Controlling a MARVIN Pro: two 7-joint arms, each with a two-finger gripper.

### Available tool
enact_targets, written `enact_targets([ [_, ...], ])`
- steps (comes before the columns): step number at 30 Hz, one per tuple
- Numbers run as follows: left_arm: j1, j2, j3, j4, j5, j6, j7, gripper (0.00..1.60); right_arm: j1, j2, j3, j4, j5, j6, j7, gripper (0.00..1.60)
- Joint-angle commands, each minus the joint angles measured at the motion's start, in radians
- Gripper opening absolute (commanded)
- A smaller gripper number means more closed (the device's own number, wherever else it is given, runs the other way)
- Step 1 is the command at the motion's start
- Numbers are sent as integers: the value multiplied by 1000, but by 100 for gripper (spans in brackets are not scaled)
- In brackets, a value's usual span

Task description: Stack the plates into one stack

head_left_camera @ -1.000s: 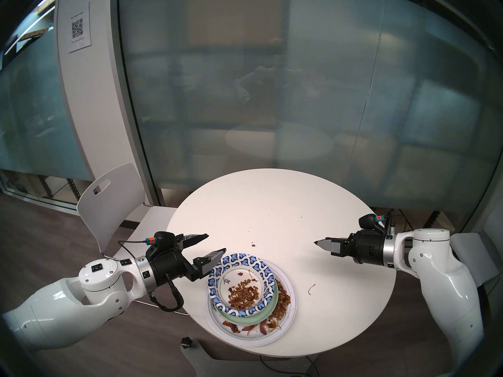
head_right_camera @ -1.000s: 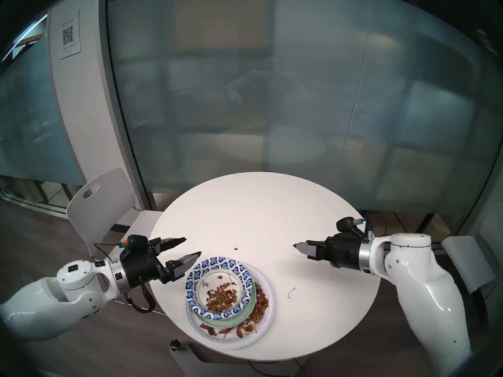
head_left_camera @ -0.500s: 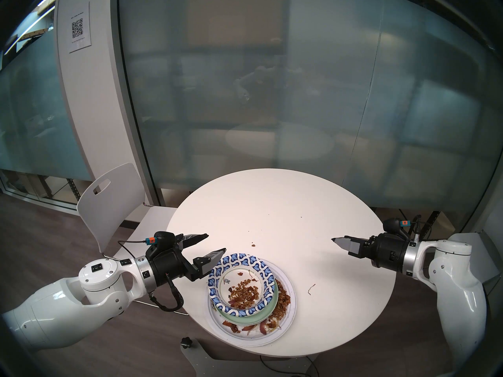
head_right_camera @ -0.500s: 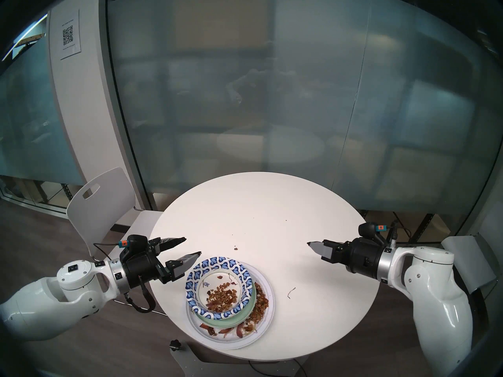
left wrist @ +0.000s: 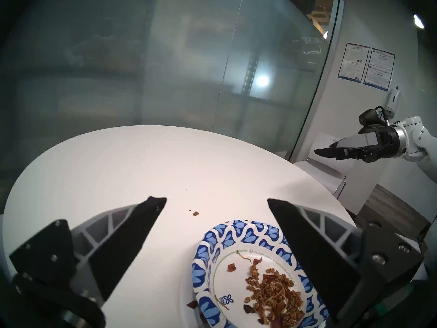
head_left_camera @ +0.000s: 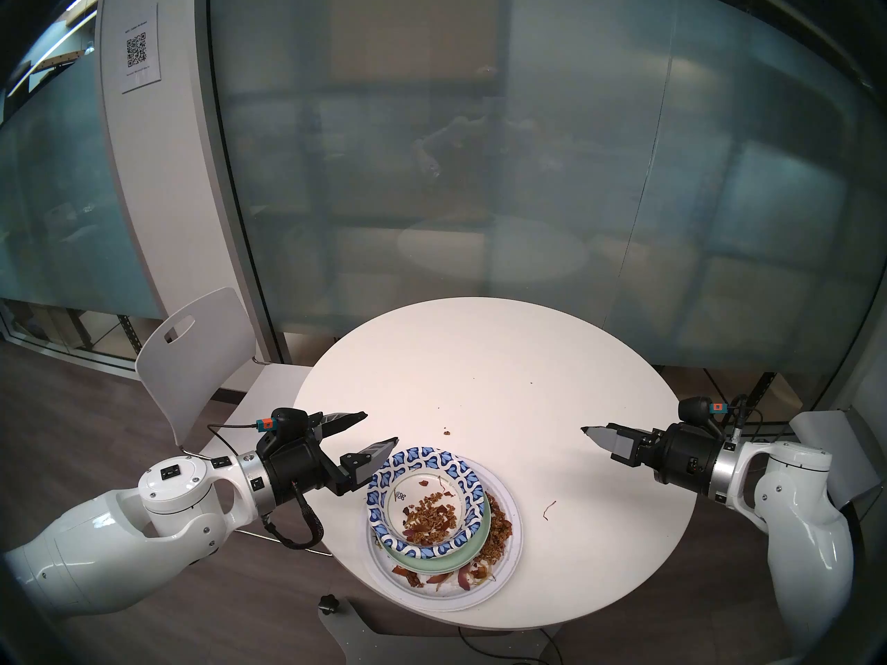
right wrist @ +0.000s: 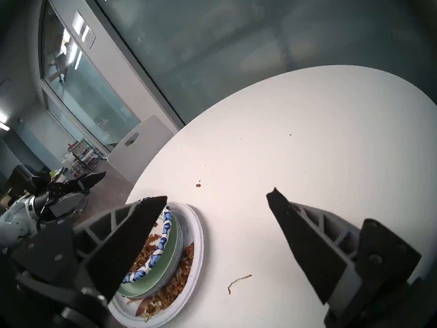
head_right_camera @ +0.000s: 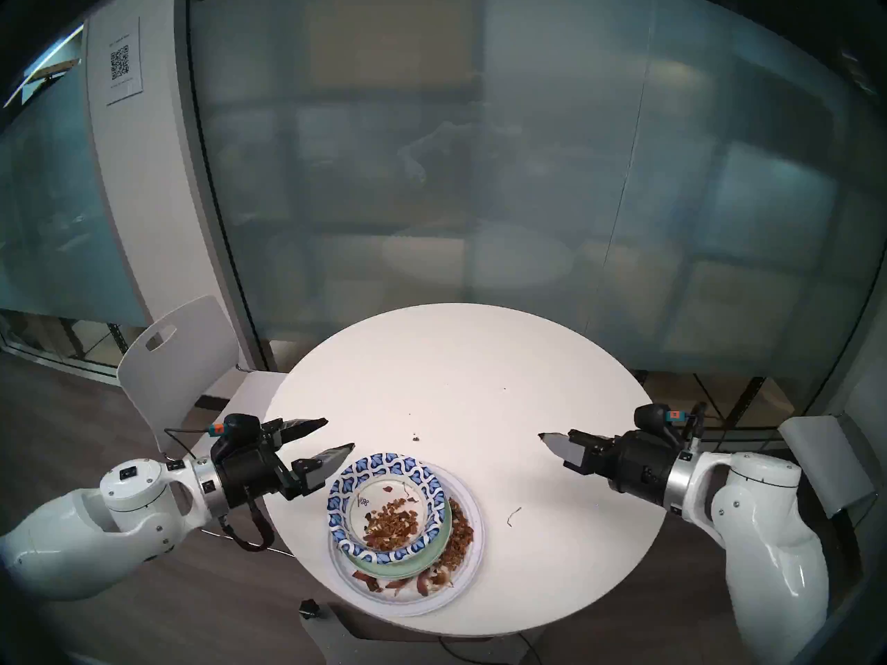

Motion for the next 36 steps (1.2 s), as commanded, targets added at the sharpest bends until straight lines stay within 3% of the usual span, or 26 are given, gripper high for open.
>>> enact_targets([
  [1, 0, 0, -8, -20, 1, -11, 0, 160, 7, 0, 4, -20, -2, -14, 5, 160],
  [36, -2, 3, -5, -20, -1, -13, 2, 160, 8, -4, 5, -19, -6, -12, 9, 160],
])
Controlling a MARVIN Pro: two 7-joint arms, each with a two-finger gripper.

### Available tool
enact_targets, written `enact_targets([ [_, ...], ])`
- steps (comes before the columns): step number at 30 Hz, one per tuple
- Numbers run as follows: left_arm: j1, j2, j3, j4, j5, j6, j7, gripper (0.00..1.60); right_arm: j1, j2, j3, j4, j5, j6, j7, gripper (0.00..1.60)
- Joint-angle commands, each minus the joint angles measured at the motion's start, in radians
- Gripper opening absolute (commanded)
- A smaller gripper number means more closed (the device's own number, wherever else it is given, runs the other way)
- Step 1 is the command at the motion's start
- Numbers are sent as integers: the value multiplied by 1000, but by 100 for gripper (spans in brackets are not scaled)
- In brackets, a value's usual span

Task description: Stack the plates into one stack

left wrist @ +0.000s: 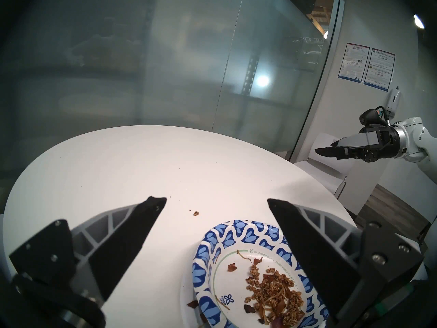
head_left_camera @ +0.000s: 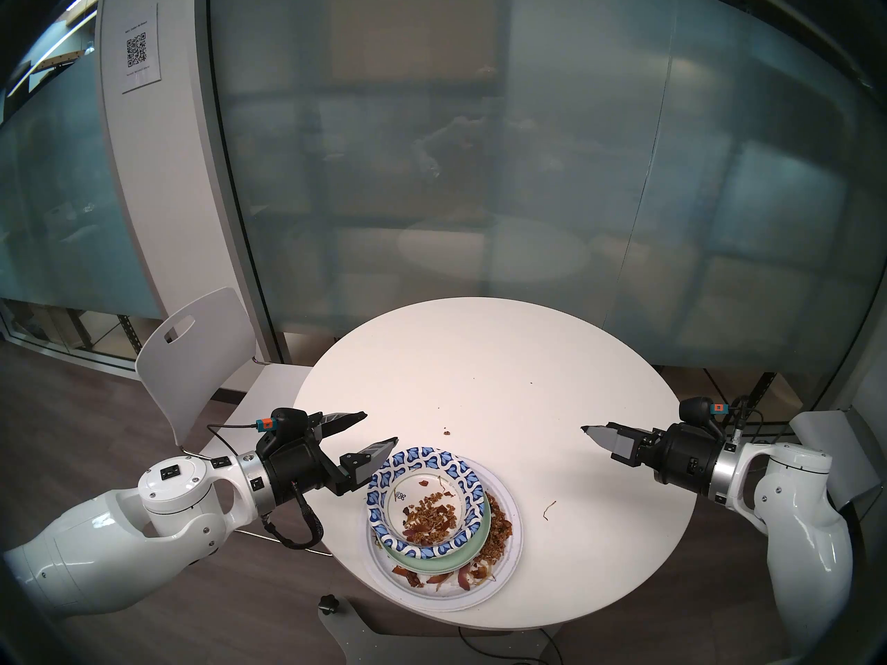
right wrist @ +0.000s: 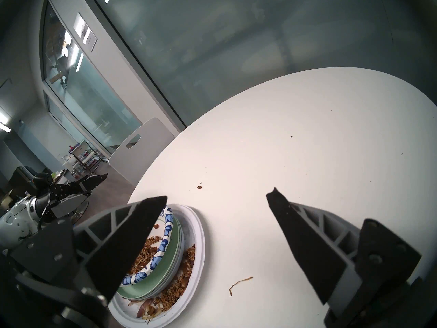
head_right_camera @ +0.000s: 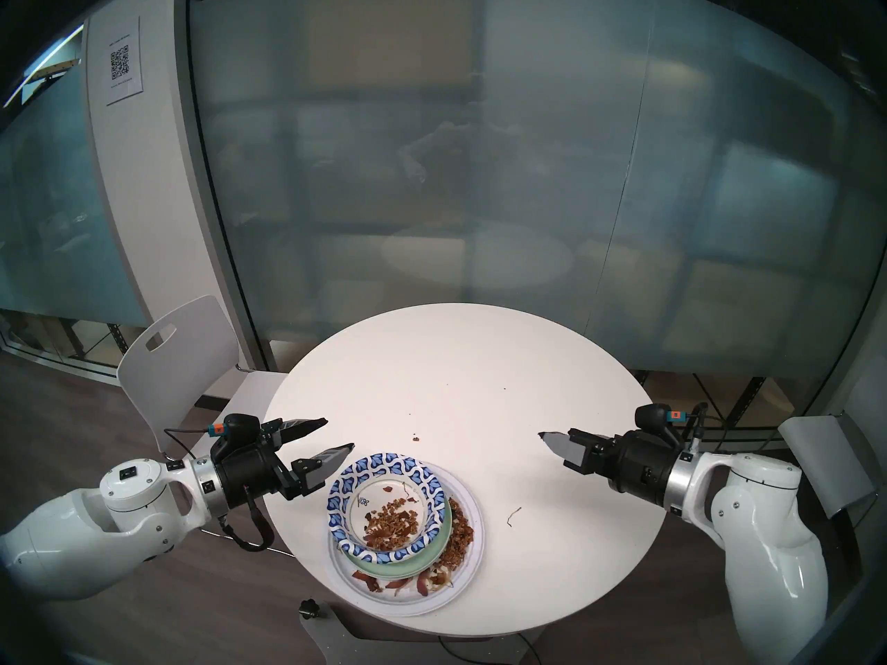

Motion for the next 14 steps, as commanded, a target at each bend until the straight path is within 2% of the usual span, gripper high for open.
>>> enact_targets([
  [1, -1, -1, -7, -20, 1, -10, 0, 160, 7, 2, 3, -19, -2, -7, 2, 160],
  [14, -2, 0, -6, -20, 1, -11, 0, 160, 7, 2, 3, -19, -3, -7, 3, 160],
])
